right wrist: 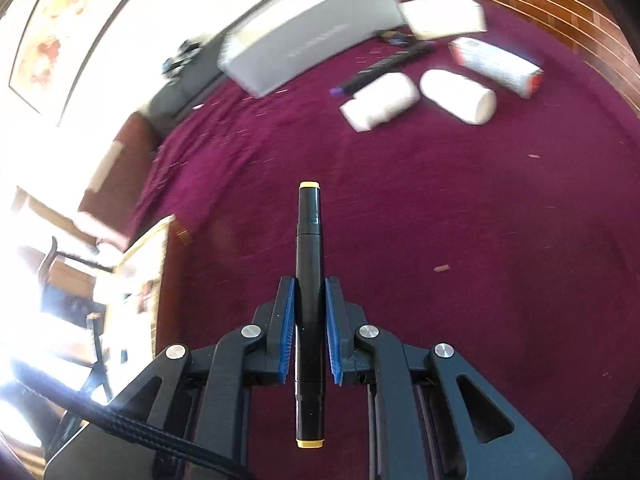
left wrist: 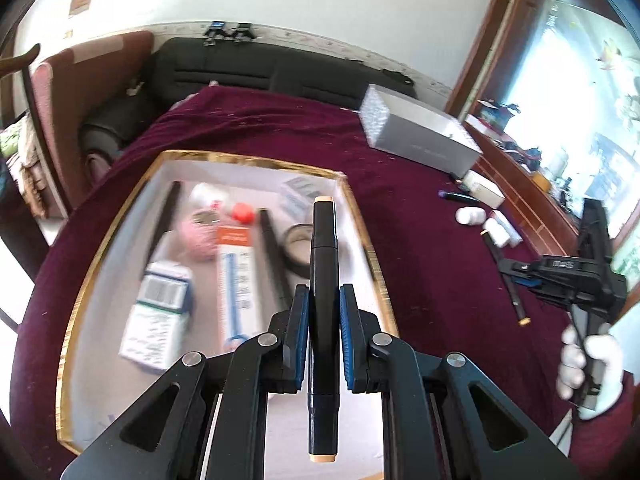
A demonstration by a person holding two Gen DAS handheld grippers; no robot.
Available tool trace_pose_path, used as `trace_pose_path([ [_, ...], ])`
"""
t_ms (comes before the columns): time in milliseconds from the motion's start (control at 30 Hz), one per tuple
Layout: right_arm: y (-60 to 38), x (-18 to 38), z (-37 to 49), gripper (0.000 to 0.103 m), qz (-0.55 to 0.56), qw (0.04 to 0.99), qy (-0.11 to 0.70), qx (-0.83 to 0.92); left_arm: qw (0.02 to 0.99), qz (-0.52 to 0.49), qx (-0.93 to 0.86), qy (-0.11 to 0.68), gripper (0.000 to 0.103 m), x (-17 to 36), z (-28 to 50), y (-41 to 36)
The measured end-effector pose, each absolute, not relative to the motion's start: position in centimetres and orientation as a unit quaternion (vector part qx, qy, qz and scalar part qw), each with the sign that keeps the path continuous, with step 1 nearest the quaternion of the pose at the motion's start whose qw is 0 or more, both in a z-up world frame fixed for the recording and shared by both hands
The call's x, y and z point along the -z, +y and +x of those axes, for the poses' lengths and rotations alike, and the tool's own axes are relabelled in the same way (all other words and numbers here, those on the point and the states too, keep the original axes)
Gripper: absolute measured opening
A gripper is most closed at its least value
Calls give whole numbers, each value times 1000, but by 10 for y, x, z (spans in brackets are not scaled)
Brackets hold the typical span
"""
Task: Organize objects
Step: 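Carry the marker into the tray while the right gripper carries its marker there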
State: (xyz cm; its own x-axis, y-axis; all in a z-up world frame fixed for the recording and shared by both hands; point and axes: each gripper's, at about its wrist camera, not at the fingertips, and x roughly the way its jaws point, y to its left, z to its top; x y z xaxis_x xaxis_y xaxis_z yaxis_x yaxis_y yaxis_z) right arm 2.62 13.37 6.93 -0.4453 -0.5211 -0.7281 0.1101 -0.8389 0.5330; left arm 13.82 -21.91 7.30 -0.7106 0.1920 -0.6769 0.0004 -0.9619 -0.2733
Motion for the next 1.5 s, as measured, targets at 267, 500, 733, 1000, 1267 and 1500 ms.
trace_pose_path([
  [267, 37, -88, 43, 13, 508, 301, -170, 789, 8, -387, -913, -125, 12, -63, 142, -247],
  [500, -37, -79, 64, 13, 532, 363, -122, 755, -23, -399, -907, -137, 12, -55, 149, -282],
  [733, -96, -55, 72, 13, 559, 390, -88, 726, -35, -418, -898, -132, 12, -43, 154, -297],
  [1000, -129, -42, 71, 13, 575, 383, -58, 721, 11, -430, -894, -122, 12, -44, 143, -275],
  [1267, -131, -41, 67, 13, 571, 359, -25, 738, -23, -461, -881, -104, 12, -25, 127, -273],
  [1500, -137, -38, 63, 13, 568, 346, 1, 746, -64, -458, -883, -81, 12, -19, 125, -278],
])
